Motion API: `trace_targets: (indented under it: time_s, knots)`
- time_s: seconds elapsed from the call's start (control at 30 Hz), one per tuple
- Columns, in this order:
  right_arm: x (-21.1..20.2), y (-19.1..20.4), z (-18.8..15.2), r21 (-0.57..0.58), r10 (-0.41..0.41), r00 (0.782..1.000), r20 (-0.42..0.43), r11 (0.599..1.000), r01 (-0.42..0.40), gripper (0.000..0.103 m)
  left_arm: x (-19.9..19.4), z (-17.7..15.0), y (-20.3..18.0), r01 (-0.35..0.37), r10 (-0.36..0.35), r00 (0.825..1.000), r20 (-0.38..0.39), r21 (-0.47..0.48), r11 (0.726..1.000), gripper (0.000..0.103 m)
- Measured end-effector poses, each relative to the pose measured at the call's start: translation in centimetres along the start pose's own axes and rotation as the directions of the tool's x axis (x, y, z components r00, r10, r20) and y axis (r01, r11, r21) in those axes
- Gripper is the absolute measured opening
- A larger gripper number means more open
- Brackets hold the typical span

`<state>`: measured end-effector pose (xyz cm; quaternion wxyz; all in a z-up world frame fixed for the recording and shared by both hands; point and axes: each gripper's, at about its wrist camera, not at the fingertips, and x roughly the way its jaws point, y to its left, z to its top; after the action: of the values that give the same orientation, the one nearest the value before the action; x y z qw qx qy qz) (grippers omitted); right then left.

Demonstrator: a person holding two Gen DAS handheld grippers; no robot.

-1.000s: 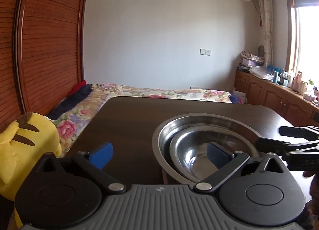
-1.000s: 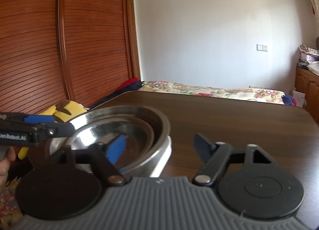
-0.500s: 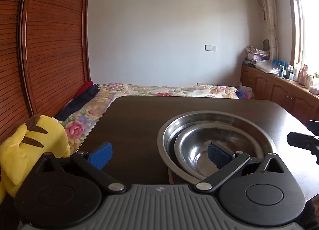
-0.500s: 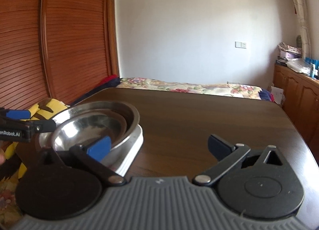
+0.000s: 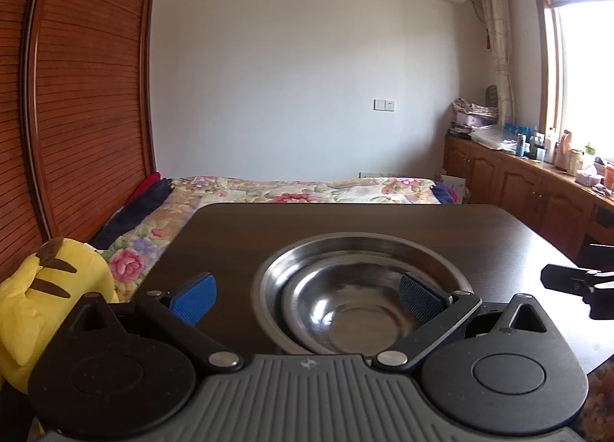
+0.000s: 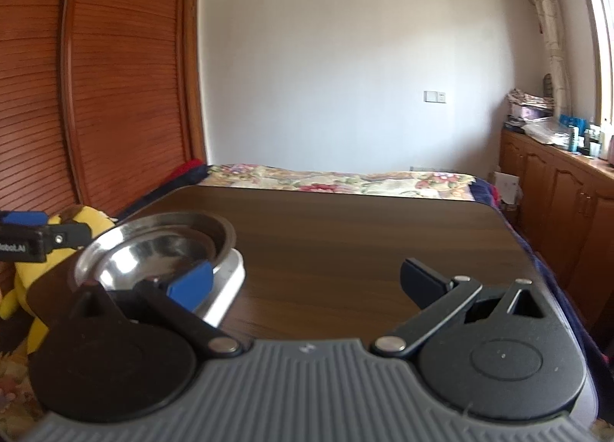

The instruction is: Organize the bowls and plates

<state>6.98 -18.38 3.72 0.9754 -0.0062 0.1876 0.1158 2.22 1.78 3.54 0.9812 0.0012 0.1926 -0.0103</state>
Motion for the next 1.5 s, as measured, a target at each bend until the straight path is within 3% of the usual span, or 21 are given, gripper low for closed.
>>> trace_targets:
  time_s: [0.37,0.57,0.77,1.5]
  knots:
    - [-1.2,-0.6,-0.3,0.045,-0.075,0.997,0.003,0.996,0.075,0.103,-1.6,0.1,-3.2,0.031,-0.033,0.998,0.060,0.033,0.999,0.103]
    - [-2.3,-0.7,-0.6,0.045,-0.123,0.989,0.077,0.992,0.119,0.103,-1.9,-0.1,-3.4,0.011,-0.014,0.996,0.091,0.028,1.000,0.103]
    - [-3.0,-1.0,-1.4,0.055,-0.143,0.982,0.121,0.989,0.137,0.103,-1.6,-0.4,-3.4,0.008,-0.010,0.997,0.081,0.028,1.000,0.103]
    - [-2.3,-1.5,-1.8,0.063,-0.147,0.984,0.102,0.988,0.141,0.103,-1.3,-0.7,-3.0,-0.005,0.002,0.998,0.066,0.032,0.999,0.103]
